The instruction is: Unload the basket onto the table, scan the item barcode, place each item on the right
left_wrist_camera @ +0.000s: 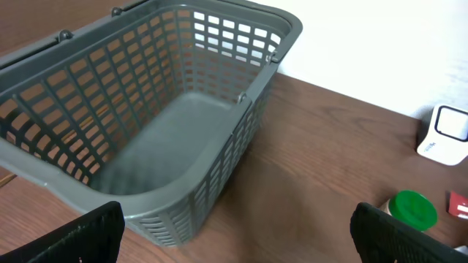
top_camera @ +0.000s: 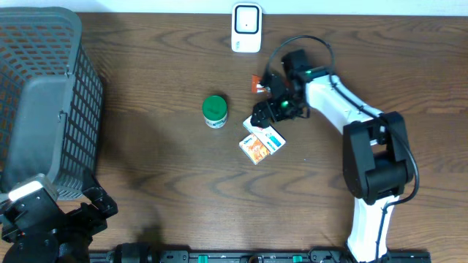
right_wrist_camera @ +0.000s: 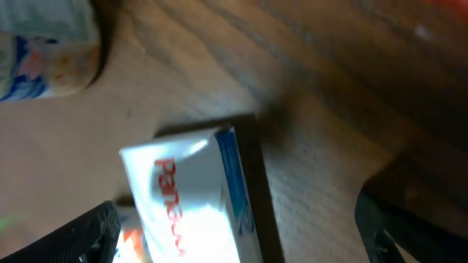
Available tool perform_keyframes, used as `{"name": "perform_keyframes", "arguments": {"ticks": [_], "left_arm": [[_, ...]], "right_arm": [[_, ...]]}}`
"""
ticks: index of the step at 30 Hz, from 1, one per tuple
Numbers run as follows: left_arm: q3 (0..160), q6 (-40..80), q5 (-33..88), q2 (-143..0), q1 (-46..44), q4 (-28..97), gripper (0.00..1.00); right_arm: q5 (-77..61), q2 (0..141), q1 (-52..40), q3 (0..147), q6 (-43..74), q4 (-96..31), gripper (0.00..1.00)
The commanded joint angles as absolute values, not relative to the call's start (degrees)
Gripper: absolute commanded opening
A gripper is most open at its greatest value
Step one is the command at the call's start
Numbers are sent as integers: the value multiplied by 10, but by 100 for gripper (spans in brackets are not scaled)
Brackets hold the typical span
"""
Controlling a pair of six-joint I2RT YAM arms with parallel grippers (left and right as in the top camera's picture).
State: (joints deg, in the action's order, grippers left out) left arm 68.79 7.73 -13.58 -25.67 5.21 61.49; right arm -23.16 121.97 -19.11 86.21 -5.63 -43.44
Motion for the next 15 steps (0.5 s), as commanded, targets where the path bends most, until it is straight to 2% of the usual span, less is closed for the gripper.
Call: {"name": "perform_keyframes", "arguments": {"ticks": [1, 10, 15], "left_arm": [[684, 82, -130, -258, 54, 615, 100], [684, 82, -130, -258, 54, 618, 100], [684, 82, -131, -258, 54, 629, 100]], "right_arm": [[-125, 1232, -229, 856, -36, -430, 99], [24, 1232, -300, 856, -25, -424, 99], [42, 1232, -305, 855, -25, -429, 98]]}}
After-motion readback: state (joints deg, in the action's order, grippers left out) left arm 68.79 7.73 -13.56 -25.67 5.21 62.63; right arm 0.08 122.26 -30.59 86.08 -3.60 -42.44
